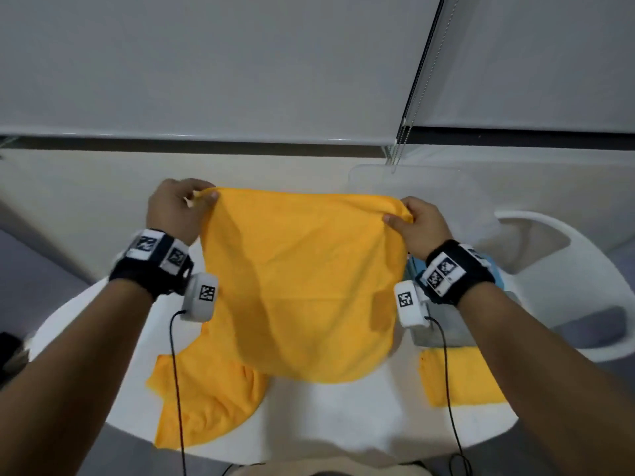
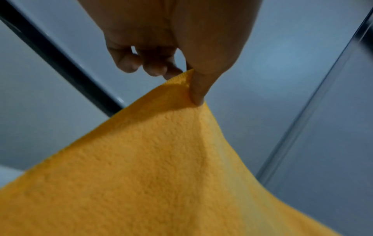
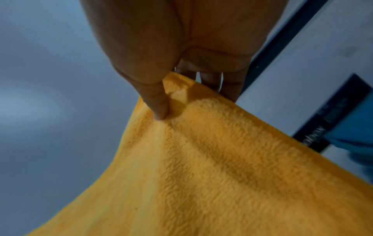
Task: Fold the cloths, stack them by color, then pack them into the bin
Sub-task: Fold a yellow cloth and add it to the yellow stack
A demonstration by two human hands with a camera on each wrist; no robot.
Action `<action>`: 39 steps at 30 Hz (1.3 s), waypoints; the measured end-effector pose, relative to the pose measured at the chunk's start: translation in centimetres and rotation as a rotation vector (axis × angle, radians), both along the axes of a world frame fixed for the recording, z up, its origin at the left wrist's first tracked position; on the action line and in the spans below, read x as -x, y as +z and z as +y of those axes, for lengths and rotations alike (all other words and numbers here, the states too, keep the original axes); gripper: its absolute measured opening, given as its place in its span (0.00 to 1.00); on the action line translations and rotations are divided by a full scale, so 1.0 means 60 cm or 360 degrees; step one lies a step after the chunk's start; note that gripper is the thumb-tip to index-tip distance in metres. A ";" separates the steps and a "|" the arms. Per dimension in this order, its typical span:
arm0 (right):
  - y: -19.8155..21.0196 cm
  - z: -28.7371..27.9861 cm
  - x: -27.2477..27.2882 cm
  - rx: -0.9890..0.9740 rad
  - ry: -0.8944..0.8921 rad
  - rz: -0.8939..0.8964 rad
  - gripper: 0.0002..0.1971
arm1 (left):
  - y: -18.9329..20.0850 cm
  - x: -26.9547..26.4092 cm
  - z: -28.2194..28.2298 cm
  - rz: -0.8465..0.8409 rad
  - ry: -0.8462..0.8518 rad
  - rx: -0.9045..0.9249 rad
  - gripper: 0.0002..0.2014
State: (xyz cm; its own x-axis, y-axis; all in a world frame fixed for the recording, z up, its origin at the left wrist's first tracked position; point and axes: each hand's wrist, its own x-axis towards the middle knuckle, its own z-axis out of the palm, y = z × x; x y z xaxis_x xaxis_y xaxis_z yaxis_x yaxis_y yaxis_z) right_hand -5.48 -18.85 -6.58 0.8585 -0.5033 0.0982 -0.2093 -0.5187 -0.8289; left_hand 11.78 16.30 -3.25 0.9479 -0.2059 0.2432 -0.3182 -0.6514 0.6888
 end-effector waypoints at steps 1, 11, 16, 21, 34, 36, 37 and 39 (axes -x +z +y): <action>-0.021 -0.001 -0.011 0.0045 -0.0045 0.0094 0.07 | -0.024 -0.009 -0.011 0.0085 0.0039 -0.0094 0.10; -0.181 0.088 0.113 0.0605 0.0482 0.0298 0.14 | -0.247 0.118 0.006 0.0714 -0.0502 -0.0617 0.09; -0.268 0.121 0.200 0.0438 0.1101 0.1155 0.13 | -0.300 0.216 0.066 0.0626 -0.0992 -0.1136 0.06; -0.312 0.135 0.236 0.0507 0.1102 0.1245 0.33 | -0.316 0.244 0.109 0.0669 -0.1169 -0.1641 0.26; -0.317 0.153 0.258 0.0709 0.1253 0.1366 0.43 | -0.310 0.218 0.049 0.0685 -0.0998 -0.1337 0.32; -0.316 0.156 0.264 0.0834 0.1269 0.1325 0.37 | -0.317 0.220 0.054 0.0522 -0.1185 -0.1681 0.45; -0.318 0.156 0.265 0.0865 0.1273 0.1307 0.33 | -0.322 0.219 0.058 0.0480 -0.1221 -0.1763 0.44; -0.323 0.152 0.268 0.0816 0.1240 0.1272 0.24 | -0.332 0.222 0.070 0.0311 -0.1168 -0.1637 0.33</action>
